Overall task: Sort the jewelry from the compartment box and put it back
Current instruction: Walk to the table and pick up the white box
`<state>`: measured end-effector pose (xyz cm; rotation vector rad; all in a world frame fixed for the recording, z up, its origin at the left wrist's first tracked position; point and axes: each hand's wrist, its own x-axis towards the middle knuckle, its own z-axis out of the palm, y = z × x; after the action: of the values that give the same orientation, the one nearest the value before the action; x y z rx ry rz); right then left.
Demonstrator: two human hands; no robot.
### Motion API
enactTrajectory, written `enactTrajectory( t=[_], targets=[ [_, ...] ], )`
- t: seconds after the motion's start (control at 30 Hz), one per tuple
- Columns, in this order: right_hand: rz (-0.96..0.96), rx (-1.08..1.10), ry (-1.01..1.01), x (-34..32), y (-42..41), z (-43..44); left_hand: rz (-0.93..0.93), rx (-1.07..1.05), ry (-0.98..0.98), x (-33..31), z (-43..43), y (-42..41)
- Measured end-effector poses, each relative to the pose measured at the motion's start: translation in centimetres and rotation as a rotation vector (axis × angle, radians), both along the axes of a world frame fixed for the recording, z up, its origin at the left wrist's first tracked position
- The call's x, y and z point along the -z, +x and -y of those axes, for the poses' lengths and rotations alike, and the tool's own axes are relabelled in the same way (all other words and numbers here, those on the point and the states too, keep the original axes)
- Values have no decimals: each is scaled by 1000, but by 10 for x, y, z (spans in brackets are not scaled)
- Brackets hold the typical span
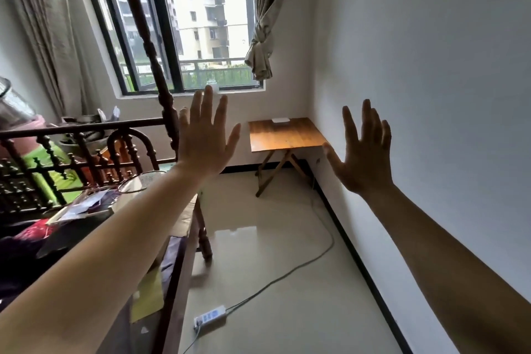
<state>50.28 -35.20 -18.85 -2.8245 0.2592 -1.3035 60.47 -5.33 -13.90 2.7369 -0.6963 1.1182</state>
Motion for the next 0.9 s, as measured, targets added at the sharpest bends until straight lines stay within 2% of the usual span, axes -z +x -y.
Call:
enactTrajectory(
  t=[0.1,0.23,0.53,0.8,0.9],
  targets=[
    [-19,-36,-8,-13,70,26,12,-37,39,-13,18,60],
    [-19,-64,33,-20,164,44,25,-88,-35,-20,27,132],
    [-118,-179,-1,15,389,28,-13,-146,-26,18,25,334],
    [-198,-150,-16,16,588,37,-93,-88,-33,19,44,540],
    [-197,-131,37,15,649,47,-115,-64,-50,15,58,608]
  ],
)
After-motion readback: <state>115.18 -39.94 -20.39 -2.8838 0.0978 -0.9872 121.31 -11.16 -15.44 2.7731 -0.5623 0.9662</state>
